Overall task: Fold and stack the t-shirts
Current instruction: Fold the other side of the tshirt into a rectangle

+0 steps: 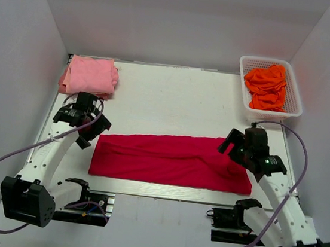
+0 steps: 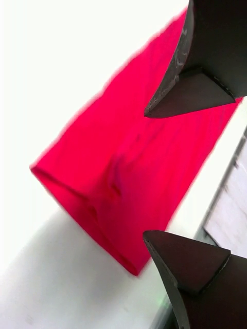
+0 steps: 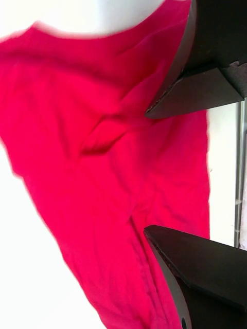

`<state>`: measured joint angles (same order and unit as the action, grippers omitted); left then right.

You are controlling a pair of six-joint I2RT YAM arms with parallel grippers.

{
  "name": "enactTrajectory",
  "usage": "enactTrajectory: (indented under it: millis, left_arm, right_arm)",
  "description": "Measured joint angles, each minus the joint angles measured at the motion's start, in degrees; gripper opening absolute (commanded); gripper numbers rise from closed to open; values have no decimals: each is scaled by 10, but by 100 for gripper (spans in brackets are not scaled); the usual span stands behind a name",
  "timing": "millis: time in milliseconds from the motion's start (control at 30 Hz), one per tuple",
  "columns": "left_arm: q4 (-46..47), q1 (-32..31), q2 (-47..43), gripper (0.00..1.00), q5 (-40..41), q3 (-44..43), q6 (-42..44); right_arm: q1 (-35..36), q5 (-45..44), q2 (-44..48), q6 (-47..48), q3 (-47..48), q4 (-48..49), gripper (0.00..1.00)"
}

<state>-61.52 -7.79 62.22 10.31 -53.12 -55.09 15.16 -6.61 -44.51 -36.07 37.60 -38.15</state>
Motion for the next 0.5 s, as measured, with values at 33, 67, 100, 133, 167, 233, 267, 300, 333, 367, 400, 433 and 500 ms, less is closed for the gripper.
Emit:
enactTrajectory:
  millis: [33, 67, 100, 133, 167, 233, 267, 300, 333, 367, 400, 433, 500]
  left_arm:
    - [10, 0, 3, 100, 0, -9, 3]
    - [21, 0, 8, 100, -2, -14, 7]
    - [36, 0, 13, 100, -7, -16, 13]
    - [49, 0, 21, 100, -15, -18, 17]
    - [65, 0, 31, 100, -26, -18, 22]
    - [98, -1, 59, 100, -49, -18, 29]
    - [112, -2, 76, 100, -58, -17, 32]
    - [129, -5, 96, 100, -69, -14, 36]
    - [141, -8, 111, 100, -76, -9, 38]
    - [152, -12, 128, 100, -82, -3, 40]
    - [162, -16, 143, 100, -89, 6, 41]
    - [174, -21, 154, 100, -94, 20, 43]
    - [186, -29, 164, 100, -105, 55, 42]
  right_arm:
    - [1, 10, -20, 9, 6, 17, 90]
    - [4, 22, -40, 22, 10, 34, 90]
    - [6, 34, -56, 32, 14, 47, 90]
    - [9, 44, -71, 39, 19, 58, 90]
    - [12, 53, -82, 48, 24, 65, 90]
    - [22, 64, -131, 59, 49, 75, 90]
    - [26, 67, -151, 64, 60, 82, 90]
    - [31, 68, -171, 65, 67, 90, 90]
    - [35, 68, -188, 66, 71, 97, 90]
    - [38, 67, -199, 65, 71, 99, 90]
    - [42, 64, -208, 63, 71, 96, 90]
    - [43, 61, -214, 60, 71, 94, 90]
    - [44, 51, -216, 50, 64, 90, 90]
